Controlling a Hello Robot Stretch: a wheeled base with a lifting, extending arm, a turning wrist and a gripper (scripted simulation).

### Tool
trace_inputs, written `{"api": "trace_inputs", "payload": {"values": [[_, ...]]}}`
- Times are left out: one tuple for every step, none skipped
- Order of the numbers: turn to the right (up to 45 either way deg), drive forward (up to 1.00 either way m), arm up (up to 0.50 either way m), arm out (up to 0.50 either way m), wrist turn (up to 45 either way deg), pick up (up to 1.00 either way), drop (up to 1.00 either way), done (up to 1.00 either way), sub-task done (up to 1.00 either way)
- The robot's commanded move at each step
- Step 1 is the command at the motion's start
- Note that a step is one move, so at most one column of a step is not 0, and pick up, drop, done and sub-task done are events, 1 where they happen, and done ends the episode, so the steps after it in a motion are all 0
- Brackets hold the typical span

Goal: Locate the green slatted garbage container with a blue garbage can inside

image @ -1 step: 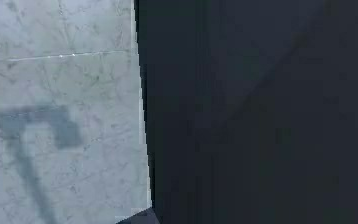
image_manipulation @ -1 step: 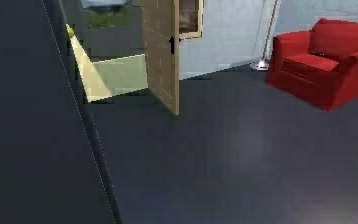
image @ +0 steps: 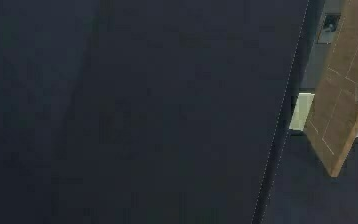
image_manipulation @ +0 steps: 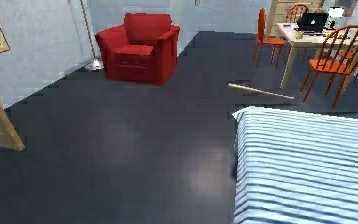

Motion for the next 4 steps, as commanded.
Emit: {"api": "trace_inputs", "payload": {"values": [[45.0, 0.0, 0.0, 0.0, 0.0, 0.0, 0.0, 0.0, 0.0], [33.0, 0.0, 0.0, 0.0, 0.0, 0.0, 0.0, 0.0, 0.0], [0.0, 0.45, 0.0, 0.0, 0.0, 0.0, 0.0, 0.0, 0.0], [-45.0, 0.0, 0.0, 0.0, 0.0, 0.0, 0.0, 0.0, 0.0]]}}
